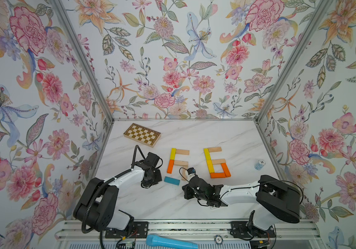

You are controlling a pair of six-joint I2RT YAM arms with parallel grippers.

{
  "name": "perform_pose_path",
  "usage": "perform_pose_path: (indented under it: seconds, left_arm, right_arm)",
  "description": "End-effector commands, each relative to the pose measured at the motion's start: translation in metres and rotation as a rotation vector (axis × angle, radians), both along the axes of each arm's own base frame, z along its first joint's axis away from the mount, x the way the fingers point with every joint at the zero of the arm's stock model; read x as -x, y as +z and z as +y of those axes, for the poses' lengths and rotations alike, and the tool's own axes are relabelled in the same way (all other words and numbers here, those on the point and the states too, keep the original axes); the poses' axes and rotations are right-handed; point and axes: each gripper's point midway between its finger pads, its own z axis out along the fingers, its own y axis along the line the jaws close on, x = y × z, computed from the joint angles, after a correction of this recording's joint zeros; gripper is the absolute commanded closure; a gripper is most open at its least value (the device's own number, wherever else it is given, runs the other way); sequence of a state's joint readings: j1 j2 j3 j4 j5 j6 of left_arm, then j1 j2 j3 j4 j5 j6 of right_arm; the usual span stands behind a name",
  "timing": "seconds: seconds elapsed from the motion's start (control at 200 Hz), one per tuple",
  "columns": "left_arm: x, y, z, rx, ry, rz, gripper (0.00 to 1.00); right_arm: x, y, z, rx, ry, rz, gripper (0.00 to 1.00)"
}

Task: Assemble the number 6 with building blocks
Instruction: Assemble the building block at the center of the board.

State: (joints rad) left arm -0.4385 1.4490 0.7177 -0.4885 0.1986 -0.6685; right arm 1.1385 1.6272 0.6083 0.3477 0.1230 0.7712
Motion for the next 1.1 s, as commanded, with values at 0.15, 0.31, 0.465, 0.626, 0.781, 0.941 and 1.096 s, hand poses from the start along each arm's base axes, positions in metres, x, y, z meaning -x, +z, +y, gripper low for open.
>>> perform_pose_path:
  seconds: [0.15, 0.31, 0.465, 0.626, 0.781, 0.941, 1.096]
  left_arm:
    - [-0.006, -0.009, -0.014, 0.026, -0.042, -0.016, 1.0]
    - [-0.013, -0.015, -0.019, 0.021, -0.051, -0.016, 1.0]
    - [-0.014, -0.024, -0.023, 0.011, -0.063, 0.007, 1.0]
    - [-0.011, -0.025, -0.03, 0.024, -0.077, 0.012, 1.0]
    - [-0.01, -0.023, -0.033, 0.047, -0.064, 0.012, 1.0]
    - [-0.01, -0.022, -0.036, 0.062, -0.057, 0.007, 1.0]
    - [-0.013, -0.022, -0.042, 0.092, -0.045, 0.006, 1.0]
  right_arm:
    - [-0.006, 0.002, 0.014, -0.031, -0.024, -0.001, 1.0]
    - [-0.009, 0.0, 0.011, -0.02, -0.026, 0.003, 1.0]
    - [-0.011, -0.006, 0.011, -0.009, -0.026, 0.02, 1.0]
    - [-0.013, -0.009, 0.012, -0.002, -0.024, 0.032, 1.0]
    - [-0.016, -0.01, 0.015, 0.007, -0.018, 0.035, 1.0]
    - [-0.018, -0.012, 0.016, 0.008, -0.02, 0.045, 1.0]
    - [-0.023, -0.011, 0.013, 0.002, -0.034, 0.046, 1.0]
